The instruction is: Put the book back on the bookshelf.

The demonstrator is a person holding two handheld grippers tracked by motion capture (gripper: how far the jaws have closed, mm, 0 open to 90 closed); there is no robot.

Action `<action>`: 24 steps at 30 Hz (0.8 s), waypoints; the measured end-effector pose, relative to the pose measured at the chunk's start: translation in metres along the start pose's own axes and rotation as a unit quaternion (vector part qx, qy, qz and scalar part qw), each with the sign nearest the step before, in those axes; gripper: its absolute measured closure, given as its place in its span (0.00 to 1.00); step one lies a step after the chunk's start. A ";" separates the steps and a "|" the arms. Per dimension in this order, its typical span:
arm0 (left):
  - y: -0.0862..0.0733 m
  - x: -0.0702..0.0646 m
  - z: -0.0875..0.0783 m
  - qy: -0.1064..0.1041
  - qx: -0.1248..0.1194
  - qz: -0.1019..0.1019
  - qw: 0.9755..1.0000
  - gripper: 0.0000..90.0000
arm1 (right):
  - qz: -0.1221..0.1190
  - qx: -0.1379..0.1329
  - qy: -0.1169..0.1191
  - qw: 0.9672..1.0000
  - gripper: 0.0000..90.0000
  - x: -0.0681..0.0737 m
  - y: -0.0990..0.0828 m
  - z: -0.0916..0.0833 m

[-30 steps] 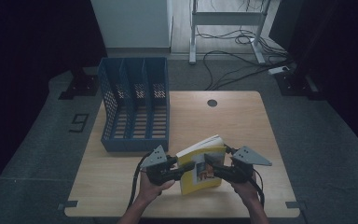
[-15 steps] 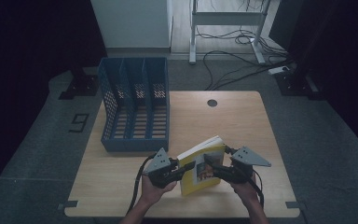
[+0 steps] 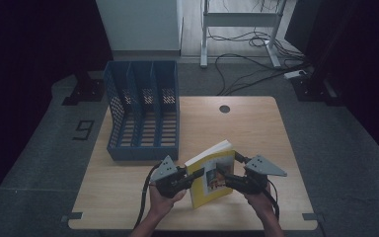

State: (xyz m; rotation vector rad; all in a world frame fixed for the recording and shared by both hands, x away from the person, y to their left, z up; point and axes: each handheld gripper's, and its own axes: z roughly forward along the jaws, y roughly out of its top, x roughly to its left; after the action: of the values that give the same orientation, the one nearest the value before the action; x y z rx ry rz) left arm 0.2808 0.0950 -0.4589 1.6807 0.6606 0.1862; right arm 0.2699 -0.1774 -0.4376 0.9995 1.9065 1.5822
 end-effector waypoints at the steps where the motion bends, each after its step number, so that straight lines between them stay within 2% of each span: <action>1: 0.000 0.002 -0.001 0.000 -0.001 -0.005 1.000 0.84 | 0.003 -0.001 0.000 1.000 0.31 -0.001 0.000 0.000; 7: 0.005 0.006 -0.010 0.008 -0.018 -0.011 1.000 0.84 | 0.008 -0.004 -0.006 1.000 0.31 -0.005 0.000 -0.003; 10: 0.009 0.009 -0.018 0.016 -0.025 -0.008 1.000 0.84 | 0.015 -0.001 -0.019 1.000 0.31 -0.008 -0.001 -0.003; 24: 0.017 0.020 -0.039 0.029 -0.056 -0.025 0.998 0.84 | 0.018 0.024 -0.019 0.999 0.31 -0.012 -0.007 0.002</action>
State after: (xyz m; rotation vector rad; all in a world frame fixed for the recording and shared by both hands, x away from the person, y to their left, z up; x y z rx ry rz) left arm 0.2844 0.1371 -0.4382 1.5548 0.7228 0.2334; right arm 0.2775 -0.1856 -0.4461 1.0830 1.9179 1.5330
